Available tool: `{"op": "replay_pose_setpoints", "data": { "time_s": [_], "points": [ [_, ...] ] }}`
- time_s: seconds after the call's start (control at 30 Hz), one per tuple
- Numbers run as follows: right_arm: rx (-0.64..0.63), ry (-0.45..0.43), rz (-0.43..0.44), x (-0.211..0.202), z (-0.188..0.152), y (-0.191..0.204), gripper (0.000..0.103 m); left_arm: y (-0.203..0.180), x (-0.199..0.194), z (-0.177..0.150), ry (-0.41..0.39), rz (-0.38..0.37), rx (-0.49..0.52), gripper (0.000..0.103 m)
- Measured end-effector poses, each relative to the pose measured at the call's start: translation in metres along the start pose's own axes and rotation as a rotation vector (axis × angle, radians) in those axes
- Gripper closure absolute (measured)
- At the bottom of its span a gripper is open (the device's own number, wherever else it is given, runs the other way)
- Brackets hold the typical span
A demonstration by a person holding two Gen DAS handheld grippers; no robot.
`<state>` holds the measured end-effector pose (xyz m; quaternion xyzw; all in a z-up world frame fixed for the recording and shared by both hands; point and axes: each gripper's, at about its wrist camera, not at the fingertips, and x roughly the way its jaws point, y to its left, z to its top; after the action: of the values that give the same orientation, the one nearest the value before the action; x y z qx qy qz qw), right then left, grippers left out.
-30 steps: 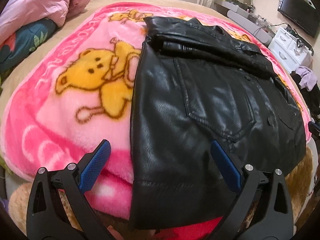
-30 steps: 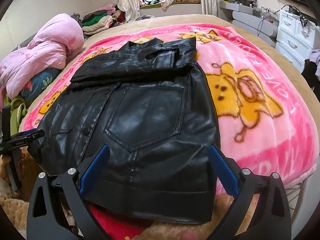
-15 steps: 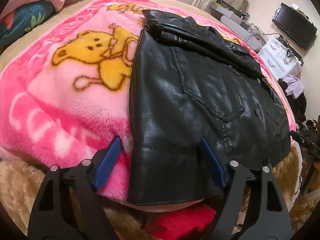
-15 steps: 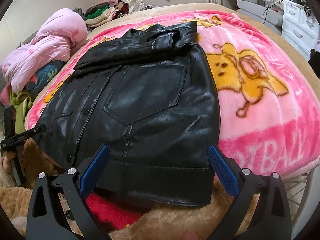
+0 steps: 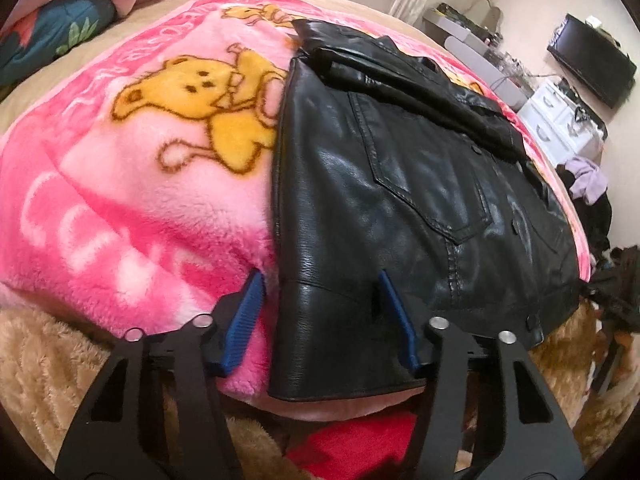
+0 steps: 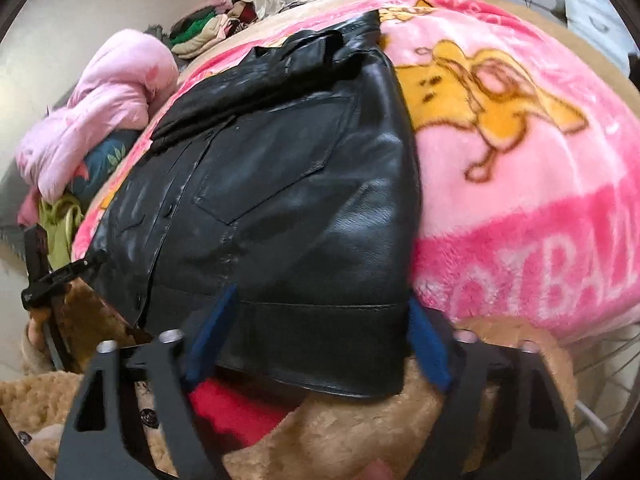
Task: Fold large clothes
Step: 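Grasp the jacket hem with both grippers and lift it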
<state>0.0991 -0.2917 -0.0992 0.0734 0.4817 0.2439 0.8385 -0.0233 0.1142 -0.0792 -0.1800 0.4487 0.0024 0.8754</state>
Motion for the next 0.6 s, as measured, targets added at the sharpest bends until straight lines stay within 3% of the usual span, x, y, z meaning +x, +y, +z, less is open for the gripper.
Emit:
{"op": "replay_pose_setpoints", "data": {
  "time_s": [0.07,0.13,0.2,0.23,0.6],
  "points": [
    [0.004,-0.029,0.019,-0.006,-0.001,-0.004,0.077,0.002,-0.003,0.002,-0.006,-0.005,-0.018,0.071],
    [0.011,-0.072,0.066,-0.016,0.001,-0.006,0.083,0.003,-0.006,0.005,-0.011,-0.013,-0.024,0.079],
    [0.01,-0.124,0.111,-0.027,0.005,-0.006,0.086,0.003,-0.011,0.01,-0.024,-0.033,-0.029,0.087],
    [0.001,-0.162,0.14,-0.035,0.008,-0.003,0.088,0.001,-0.015,0.014,-0.033,-0.074,-0.03,0.097],
    [-0.038,-0.388,0.233,-0.066,0.069,0.019,0.092,-0.03,-0.042,0.078,-0.165,-0.157,0.003,0.097]
  ]
}}
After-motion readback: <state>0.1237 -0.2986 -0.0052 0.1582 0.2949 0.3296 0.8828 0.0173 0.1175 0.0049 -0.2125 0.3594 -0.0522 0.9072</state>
